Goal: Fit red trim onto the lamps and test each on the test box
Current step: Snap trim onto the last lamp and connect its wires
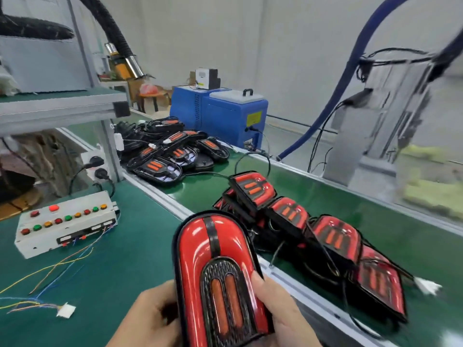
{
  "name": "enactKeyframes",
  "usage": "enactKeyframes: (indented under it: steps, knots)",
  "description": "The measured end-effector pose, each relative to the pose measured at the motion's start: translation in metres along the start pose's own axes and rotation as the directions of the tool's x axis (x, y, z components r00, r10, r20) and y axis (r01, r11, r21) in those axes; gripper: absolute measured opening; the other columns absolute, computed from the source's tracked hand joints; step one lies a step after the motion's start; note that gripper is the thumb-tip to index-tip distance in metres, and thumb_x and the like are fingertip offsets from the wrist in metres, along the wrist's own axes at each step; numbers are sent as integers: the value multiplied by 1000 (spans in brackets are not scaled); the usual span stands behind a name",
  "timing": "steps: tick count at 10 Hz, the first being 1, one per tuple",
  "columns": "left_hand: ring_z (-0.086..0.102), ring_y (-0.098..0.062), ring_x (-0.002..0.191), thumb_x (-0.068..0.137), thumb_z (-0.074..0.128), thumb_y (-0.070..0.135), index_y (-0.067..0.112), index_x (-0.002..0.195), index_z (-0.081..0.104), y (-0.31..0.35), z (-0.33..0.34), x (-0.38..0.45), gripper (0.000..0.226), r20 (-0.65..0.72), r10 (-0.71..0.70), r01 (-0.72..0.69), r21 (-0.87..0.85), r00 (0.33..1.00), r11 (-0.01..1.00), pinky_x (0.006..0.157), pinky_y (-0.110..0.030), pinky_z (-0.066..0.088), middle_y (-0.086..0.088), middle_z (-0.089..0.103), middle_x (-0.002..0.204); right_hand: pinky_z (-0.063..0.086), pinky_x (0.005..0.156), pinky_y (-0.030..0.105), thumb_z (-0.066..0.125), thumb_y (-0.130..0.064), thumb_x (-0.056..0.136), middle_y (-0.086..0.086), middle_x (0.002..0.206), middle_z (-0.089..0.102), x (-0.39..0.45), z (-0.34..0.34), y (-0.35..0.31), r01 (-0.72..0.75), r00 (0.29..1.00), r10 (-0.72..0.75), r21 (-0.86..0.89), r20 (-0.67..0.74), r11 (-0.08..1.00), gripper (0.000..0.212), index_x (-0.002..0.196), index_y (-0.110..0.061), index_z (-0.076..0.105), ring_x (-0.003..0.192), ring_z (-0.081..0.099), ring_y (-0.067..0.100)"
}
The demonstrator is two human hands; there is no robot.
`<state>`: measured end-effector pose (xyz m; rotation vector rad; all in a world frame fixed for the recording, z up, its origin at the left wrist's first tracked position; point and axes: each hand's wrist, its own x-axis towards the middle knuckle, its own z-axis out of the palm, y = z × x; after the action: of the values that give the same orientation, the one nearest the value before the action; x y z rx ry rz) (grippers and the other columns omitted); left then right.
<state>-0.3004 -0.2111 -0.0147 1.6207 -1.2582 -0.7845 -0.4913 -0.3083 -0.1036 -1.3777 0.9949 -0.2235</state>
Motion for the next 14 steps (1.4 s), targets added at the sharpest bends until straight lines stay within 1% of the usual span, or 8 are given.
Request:
enactKeyframes:
  steps: [1, 2, 4, 7, 9, 11, 12, 14]
  knots:
    - [72, 1, 73, 72, 76, 23, 33, 87, 82, 22, 9, 29, 19, 64, 0, 8, -121, 998, 993, 65, -11, 52, 3, 79, 78, 49, 106, 59, 62, -29, 99, 29, 120, 70, -6, -37, -78, 346, 933, -346, 499, -97, 794, 30, 114, -4, 69, 112, 66, 39]
    - [66, -8, 74, 82, 71, 16, 28, 91, 83, 35, 31, 68, 20, 35, 113, -102, -234, 993, 967, 69, -26, 54, -5, 79, 83, 47, 106, 64, 66, -43, 94, 33, 133, 62, -10, -65, -107, 467, 872, -456, 582, -177, 666, 59, 131, 3, 63, 122, 59, 48]
    - [71, -7, 81, 101, 58, 5, 30, 98, 77, 67, 72, 147, 31, -151, 50, -99, -343, 987, 934, 60, -19, 53, 6, 78, 92, 57, 96, 52, 65, -39, 90, 18, 122, 73, 44, -149, -165, 492, 870, -278, 680, -408, 544, 50, 127, -5, 68, 108, 73, 30]
    - [71, -2, 85, 101, 59, 9, 27, 97, 79, 32, 87, 139, 27, -52, -16, 5, -205, 999, 979, 65, -13, 53, 15, 77, 89, 59, 73, 56, 61, -26, 102, 22, 106, 75, 80, -199, -146, 324, 859, 148, 744, -490, 585, 19, 112, -9, 62, 92, 72, 37]
    - [71, -1, 86, 102, 58, 11, 30, 98, 78, 22, 80, 128, 28, -18, 6, -9, -156, 1000, 988, 70, -14, 54, 15, 77, 92, 53, 95, 58, 61, -16, 98, 21, 114, 67, 76, -205, -142, 179, 840, 196, 599, -506, 781, 21, 117, -10, 56, 104, 67, 38]
    - [72, -6, 83, 101, 57, 8, 27, 98, 78, 26, 67, 119, 28, -67, 55, -67, -192, 996, 979, 72, -16, 55, 8, 78, 91, 62, 76, 43, 58, -12, 98, 21, 95, 70, 66, -215, -149, -10, 811, 122, 194, -573, 981, 5, 98, -8, 55, 81, 74, 34]
    - [72, -7, 81, 101, 58, 6, 24, 97, 79, 24, 59, 114, 28, -81, 52, -69, -222, 995, 973, 70, -15, 54, 6, 78, 89, 43, 43, 25, 55, -9, 93, 22, 69, 69, 59, -217, -143, -130, 803, 88, -29, -590, 991, 10, 95, 2, 55, 46, 64, 27]
    - [71, -9, 78, 101, 58, 5, 21, 96, 79, 13, 44, 105, 28, -114, 30, -60, -270, 993, 961, 71, -15, 53, 1, 78, 87, 32, 39, 21, 62, -24, 91, 23, 63, 71, 42, -224, -135, -240, 783, 14, -281, -622, 929, 31, 84, 6, 66, 40, 50, 23]
